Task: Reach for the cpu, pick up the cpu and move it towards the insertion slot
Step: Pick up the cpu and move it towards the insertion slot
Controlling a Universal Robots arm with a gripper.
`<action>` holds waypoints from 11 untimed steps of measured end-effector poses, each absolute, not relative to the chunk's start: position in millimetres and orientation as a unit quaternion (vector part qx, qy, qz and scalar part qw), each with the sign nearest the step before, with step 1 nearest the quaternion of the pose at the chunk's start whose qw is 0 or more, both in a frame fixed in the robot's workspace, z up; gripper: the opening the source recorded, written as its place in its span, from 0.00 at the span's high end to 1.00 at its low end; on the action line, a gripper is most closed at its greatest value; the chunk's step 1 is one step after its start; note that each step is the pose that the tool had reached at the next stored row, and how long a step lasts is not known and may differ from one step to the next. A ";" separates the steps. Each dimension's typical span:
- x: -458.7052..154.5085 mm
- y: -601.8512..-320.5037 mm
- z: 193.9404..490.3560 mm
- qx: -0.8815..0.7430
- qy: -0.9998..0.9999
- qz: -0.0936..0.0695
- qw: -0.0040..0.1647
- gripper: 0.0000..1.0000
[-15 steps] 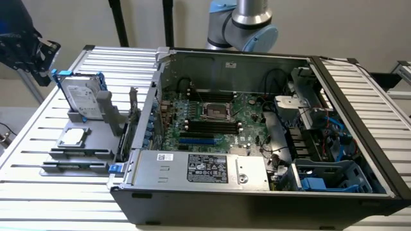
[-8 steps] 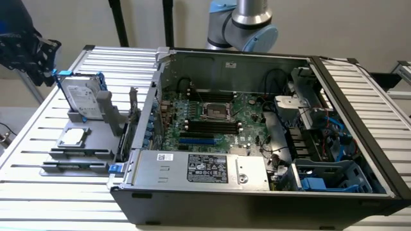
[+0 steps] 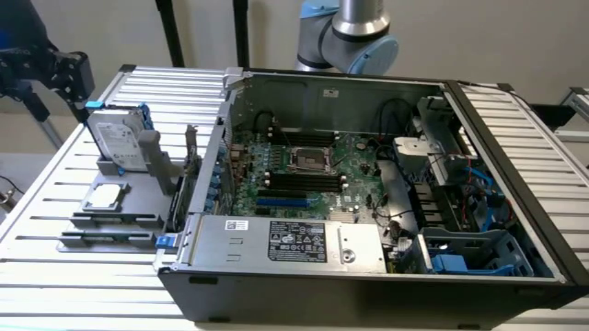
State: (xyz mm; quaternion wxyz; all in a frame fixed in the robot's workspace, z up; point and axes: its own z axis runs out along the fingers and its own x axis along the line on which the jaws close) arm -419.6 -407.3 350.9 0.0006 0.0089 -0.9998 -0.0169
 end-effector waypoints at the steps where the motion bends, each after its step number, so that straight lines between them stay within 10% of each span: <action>1: -419.5 -408.0 350.4 0.009 -1.000 -0.017 0.001 0.35; 11: -416.1 -415.9 334.1 0.009 -1.000 -0.018 0.001 0.29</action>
